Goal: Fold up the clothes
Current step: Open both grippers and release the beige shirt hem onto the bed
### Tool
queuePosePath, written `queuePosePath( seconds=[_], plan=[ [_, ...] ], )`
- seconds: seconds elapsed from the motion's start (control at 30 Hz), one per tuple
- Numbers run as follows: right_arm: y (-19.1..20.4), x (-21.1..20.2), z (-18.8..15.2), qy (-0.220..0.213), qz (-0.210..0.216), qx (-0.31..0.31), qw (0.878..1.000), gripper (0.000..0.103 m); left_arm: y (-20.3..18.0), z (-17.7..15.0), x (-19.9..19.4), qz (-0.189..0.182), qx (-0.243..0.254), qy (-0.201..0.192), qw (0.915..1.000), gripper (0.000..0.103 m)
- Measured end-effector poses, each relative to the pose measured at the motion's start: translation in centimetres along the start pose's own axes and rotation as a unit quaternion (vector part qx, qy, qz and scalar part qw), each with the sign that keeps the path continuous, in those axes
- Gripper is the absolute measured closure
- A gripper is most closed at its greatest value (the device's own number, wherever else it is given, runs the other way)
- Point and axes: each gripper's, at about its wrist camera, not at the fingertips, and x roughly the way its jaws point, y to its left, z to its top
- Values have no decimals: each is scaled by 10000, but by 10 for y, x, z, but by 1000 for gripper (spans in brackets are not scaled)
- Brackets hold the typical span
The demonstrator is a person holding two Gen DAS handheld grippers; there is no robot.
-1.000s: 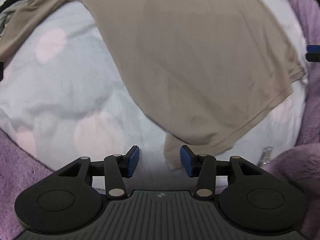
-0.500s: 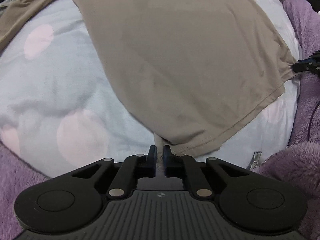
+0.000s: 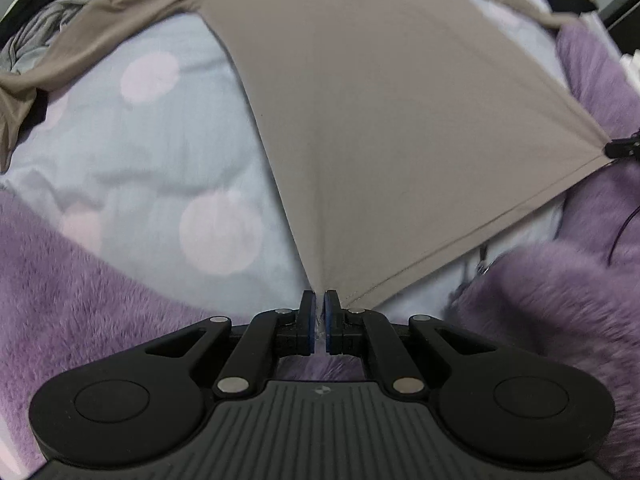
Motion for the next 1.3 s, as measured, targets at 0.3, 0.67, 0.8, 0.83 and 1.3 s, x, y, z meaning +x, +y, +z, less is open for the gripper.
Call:
queuePosePath(
  seconds=[0.3, 0.67, 0.8, 0.83, 1.3],
  plan=[
    [8, 47, -5, 636, -167, -282, 9974, 98, 4, 5, 32, 63, -158, 478, 9987, 99],
    [7, 23, 9, 128, -205, -283, 9993, 64, 49, 24, -18, -609, -827, -338, 9941, 71],
    [-6, 11, 31, -517, -271, 72, 9983, 58, 78, 39, -40, -226, -1063, -844, 9905, 71],
    [-9, 10, 37, -673, -298, 189, 9971, 58, 89, 43, -45, -88, -1178, -971, 9882, 71],
    [-17, 55, 87, -1736, -422, 1149, 9772, 57, 250, 71, -57, 1469, -2346, -2012, 9396, 71]
  ],
)
